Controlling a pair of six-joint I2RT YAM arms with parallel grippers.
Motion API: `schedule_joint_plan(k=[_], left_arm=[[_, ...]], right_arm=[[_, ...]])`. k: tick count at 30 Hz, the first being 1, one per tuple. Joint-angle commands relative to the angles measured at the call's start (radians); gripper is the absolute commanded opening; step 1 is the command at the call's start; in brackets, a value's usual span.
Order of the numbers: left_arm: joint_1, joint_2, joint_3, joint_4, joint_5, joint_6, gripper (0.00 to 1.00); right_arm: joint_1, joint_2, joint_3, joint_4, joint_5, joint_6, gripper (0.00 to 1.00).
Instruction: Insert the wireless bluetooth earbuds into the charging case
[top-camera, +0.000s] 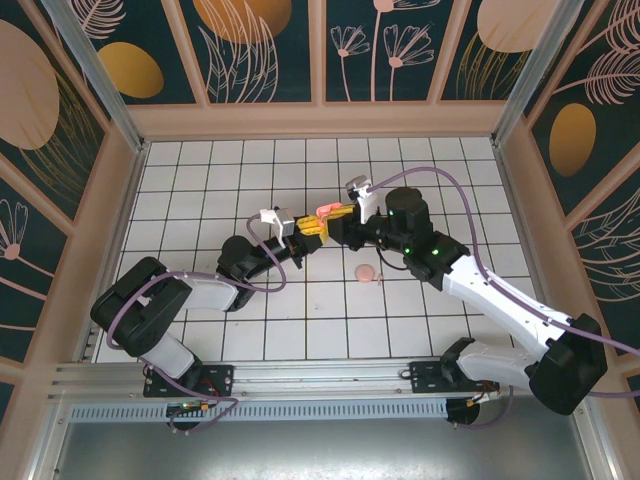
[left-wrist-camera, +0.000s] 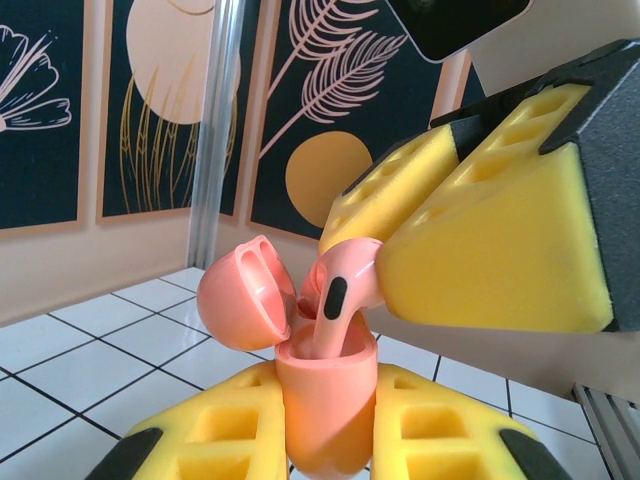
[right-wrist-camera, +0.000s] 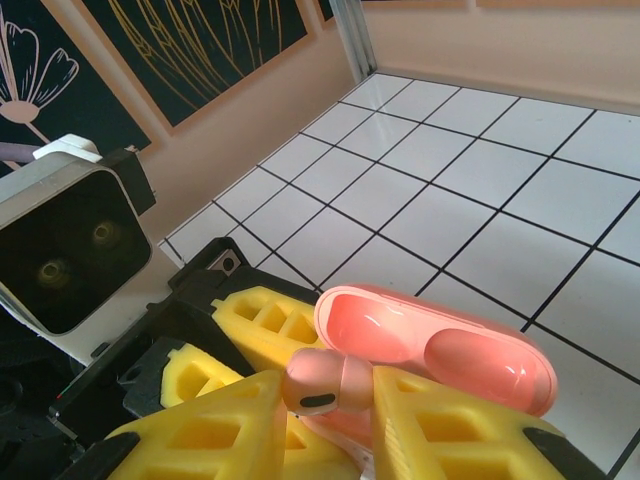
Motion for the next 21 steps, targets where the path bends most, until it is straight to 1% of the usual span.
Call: schedule_joint_plan(k=[1,21], left_arm=[[-0.013,-0.057,0.015,0.148,0.052,0.027,0.13],[-0.014,-0.069,0.016,0.129,0.059,0.039,0.13]], right_arm=[[-0.025,0.021,0.019,-0.09,0.039,-0.021,0.27],[-0.025,0.04,0.048,-0.124,0.027,-0.037,0.29]])
